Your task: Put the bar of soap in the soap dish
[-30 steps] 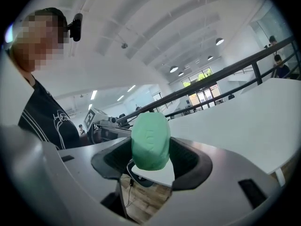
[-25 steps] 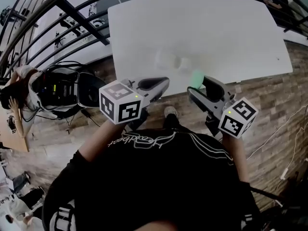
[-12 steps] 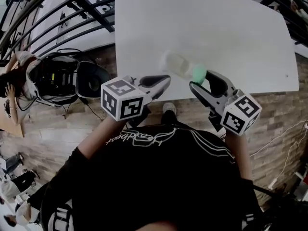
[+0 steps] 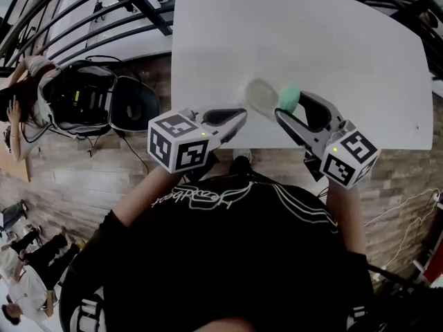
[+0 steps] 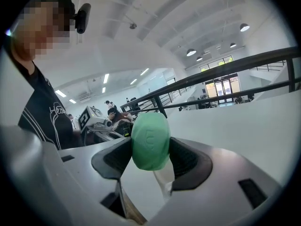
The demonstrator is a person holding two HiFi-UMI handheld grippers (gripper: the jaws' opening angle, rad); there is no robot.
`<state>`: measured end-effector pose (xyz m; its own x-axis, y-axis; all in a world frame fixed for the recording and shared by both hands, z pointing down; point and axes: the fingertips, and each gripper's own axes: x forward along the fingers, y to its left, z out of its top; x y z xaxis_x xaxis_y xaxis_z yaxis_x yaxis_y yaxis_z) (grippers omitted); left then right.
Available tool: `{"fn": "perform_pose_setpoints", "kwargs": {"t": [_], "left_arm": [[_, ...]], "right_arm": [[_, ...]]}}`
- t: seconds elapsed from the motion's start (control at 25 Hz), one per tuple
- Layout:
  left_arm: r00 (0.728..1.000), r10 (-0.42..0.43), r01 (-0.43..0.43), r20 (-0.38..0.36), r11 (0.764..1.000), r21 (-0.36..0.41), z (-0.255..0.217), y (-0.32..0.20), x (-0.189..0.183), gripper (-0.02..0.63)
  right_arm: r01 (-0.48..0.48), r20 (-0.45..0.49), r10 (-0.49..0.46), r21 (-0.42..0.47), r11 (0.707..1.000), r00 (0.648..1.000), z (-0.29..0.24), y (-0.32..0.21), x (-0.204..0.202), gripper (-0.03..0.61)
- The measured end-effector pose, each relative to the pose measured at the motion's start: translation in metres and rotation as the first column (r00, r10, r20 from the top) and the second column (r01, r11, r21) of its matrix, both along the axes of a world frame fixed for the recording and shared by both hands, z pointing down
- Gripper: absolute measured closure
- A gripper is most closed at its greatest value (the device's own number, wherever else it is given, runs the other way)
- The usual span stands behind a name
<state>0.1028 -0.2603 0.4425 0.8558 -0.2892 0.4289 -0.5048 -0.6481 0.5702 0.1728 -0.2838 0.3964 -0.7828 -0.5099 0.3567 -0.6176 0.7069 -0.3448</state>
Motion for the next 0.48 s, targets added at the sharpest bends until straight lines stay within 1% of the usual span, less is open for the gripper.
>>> {"fn": "perform_pose_setpoints", "kwargs": {"t": [0.12, 0.32, 0.48], "left_arm": [[1.000, -0.018, 0.018, -0.002, 1.000, -0.005, 0.001, -0.002, -0.002, 0.606], [0.998, -0.058, 0.058, 0.000, 0.998, -0.006, 0.002, -0.012, -0.005, 0.606], [0.996, -0.090, 0.090, 0.004, 0.996, 0.003, 0.004, -0.013, -0.004, 0.606]], "right_arm": [[0.026, -0.041, -0.025, 0.011, 1.000, 0.999, 0.004, -0.005, -0.002, 0.359], [0.080, -0.060, -0.080, 0.001, 0.997, 0.995, 0.016, -0.015, -0.010, 0.359], [0.148, -0.129, -0.146, 0.002, 0.989, 0.981, 0.036, -0.013, -0.016, 0.359]]}}
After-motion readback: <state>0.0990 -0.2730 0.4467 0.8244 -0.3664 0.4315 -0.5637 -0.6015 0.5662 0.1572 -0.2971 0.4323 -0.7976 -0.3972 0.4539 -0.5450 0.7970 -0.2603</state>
